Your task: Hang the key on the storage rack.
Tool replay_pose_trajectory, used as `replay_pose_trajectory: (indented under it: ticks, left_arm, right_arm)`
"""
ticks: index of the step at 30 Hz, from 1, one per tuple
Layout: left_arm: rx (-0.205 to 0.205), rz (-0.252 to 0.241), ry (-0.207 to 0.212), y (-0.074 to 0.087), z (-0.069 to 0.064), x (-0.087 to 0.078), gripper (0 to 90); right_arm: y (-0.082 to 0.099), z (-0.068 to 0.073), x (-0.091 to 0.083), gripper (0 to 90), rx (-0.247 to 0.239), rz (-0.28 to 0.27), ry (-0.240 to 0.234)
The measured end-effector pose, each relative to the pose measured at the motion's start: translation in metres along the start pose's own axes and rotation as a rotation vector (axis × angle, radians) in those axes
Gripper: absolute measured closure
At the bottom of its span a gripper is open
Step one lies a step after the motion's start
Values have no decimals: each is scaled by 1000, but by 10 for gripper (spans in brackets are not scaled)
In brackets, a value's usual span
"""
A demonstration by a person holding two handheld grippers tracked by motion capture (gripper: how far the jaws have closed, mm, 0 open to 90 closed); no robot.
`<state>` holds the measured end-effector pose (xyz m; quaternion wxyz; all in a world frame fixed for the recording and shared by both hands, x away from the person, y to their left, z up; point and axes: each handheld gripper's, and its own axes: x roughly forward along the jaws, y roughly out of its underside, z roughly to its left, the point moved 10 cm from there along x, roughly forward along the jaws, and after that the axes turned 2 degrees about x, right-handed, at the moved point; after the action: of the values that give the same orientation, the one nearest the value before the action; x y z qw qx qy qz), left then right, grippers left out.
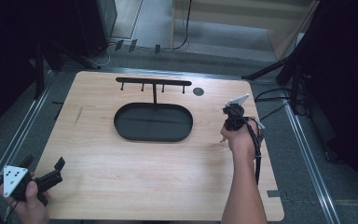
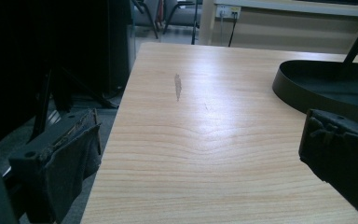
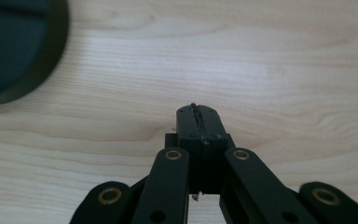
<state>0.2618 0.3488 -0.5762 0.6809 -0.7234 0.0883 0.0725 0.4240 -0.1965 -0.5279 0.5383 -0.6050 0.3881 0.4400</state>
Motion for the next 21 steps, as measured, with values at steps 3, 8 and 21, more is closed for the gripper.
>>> replay_pose_trajectory:
  ticks: [3,8,21]
  left_arm:
    - [-1,-1,0,0,0,0,0]
    - [-6,-2,1,0,0,0,0]
    - [-12,-6,5,0,1,0,0]
  right_arm:
    - [-9,11,-13,900,-57,-24,-23]
    - [-21,29,-30,900,-119,-48,-41]
    - [-49,81,-61,900,-251,-79,-69]
